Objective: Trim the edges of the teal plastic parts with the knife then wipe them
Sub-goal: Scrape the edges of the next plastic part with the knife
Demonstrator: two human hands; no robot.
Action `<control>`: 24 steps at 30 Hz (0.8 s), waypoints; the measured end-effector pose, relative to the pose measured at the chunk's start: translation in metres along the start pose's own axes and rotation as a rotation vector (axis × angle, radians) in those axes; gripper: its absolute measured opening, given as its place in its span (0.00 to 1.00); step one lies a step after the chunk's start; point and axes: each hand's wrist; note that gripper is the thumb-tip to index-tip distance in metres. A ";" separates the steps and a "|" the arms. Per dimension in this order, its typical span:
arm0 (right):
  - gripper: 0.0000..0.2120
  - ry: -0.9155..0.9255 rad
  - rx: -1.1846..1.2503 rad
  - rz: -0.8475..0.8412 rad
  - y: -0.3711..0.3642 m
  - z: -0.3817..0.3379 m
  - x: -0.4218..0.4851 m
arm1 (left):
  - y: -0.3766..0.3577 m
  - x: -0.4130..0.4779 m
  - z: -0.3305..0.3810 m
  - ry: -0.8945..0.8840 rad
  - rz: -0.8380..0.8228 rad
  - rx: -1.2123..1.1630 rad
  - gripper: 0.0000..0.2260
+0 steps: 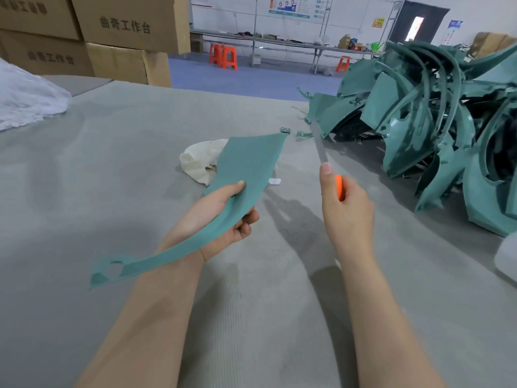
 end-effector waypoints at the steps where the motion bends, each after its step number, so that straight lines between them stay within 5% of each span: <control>1: 0.28 0.020 0.000 -0.026 -0.001 -0.002 -0.001 | 0.001 0.000 0.000 -0.005 0.002 -0.008 0.07; 12: 0.29 0.126 -0.026 -0.125 -0.006 -0.006 -0.008 | -0.001 -0.002 0.000 0.030 -0.083 0.026 0.08; 24: 0.30 0.101 -0.086 -0.011 -0.007 -0.006 -0.006 | -0.001 -0.008 0.002 0.068 -0.083 0.048 0.09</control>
Point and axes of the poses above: each hand's wrist, its own x-axis towards the middle knuckle, its own y-axis out of the back of the hand, z = x × y, and after that the axes turned 2 degrees about y, right-handed
